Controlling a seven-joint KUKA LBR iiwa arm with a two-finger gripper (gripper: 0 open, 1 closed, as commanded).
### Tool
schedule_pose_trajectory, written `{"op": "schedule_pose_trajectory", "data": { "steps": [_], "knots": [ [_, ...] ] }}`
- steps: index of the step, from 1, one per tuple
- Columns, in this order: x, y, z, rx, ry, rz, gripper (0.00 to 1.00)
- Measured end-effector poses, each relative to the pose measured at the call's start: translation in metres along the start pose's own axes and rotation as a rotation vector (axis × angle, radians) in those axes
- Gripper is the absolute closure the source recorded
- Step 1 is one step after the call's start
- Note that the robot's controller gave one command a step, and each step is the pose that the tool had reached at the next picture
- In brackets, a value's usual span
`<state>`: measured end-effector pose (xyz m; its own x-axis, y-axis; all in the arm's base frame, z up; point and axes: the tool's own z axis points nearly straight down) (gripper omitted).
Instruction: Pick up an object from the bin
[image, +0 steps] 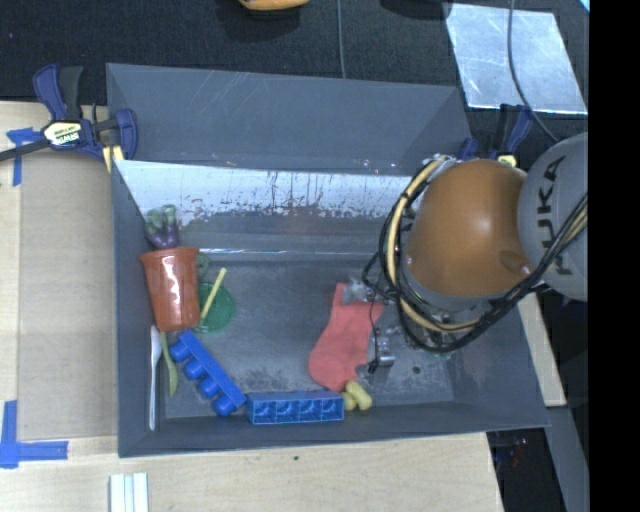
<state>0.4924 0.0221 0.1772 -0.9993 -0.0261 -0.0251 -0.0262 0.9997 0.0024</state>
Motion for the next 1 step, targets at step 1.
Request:
{"op": "schedule_pose_trajectory", "data": {
  "steps": [1],
  "knots": [
    [0.0000,-0.0001,0.0000,0.000,0.000,0.000,0.00]
  ]
}}
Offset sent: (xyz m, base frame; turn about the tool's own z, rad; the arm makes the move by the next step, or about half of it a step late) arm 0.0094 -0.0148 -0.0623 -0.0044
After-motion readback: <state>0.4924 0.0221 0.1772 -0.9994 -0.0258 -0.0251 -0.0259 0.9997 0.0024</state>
